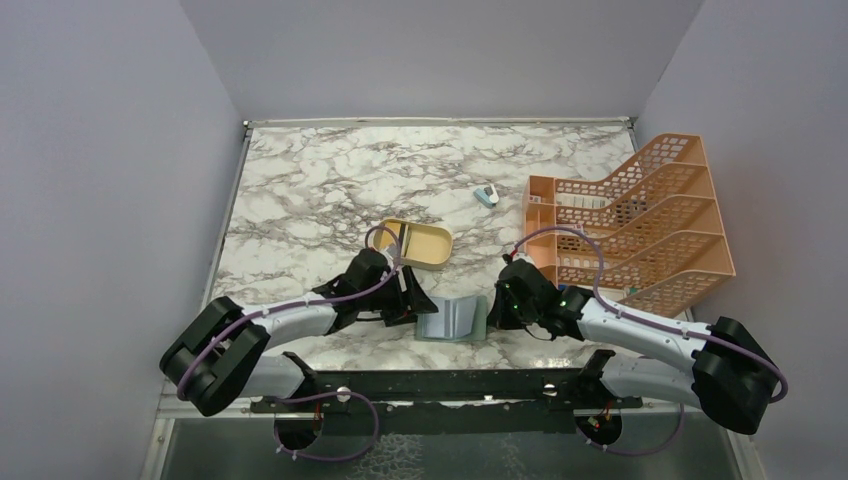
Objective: Put the credit cards into the card holder
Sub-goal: Close the card holder at the center of the board.
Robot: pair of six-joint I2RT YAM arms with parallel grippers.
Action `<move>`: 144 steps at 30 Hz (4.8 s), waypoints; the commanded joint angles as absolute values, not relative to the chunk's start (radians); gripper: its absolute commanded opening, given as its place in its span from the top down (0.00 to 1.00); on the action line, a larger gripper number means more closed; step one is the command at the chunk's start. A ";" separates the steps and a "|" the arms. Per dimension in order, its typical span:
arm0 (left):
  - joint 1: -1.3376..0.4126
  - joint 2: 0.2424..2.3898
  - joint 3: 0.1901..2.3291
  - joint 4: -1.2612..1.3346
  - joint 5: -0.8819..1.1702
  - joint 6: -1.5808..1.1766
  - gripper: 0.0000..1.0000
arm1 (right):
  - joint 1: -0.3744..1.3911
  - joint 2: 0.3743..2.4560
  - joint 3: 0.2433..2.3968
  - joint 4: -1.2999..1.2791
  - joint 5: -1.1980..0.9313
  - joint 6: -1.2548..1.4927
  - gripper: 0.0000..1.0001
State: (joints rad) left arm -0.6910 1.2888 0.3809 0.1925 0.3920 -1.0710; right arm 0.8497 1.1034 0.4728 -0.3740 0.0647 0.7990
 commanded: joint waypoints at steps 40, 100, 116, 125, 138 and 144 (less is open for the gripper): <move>-0.859 1.670 0.581 0.512 0.483 -1.066 0.71 | 0.854 1.019 0.497 -0.355 0.061 0.862 0.88; -0.909 1.613 0.662 0.140 0.260 -0.885 0.92 | 0.854 1.091 0.471 -0.148 -0.068 0.925 0.53; -0.911 1.618 0.664 0.133 0.261 -0.888 0.92 | 0.845 1.046 0.493 -0.331 0.014 0.894 0.71; -0.912 1.609 0.661 0.124 0.253 -0.888 0.92 | 0.832 1.062 0.427 -0.209 -0.049 0.952 0.72; -0.912 1.612 0.659 0.126 0.253 -0.887 0.92 | 0.831 1.145 0.437 -0.125 -0.087 0.914 0.72; -0.913 1.612 0.658 0.124 0.251 -0.887 0.91 | 0.831 1.145 0.473 -0.188 -0.073 0.896 0.73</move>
State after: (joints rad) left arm -0.8989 1.6119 0.6842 0.1745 0.2859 -0.8989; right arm 0.8356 1.1522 0.4351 -0.1654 -0.0700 0.9260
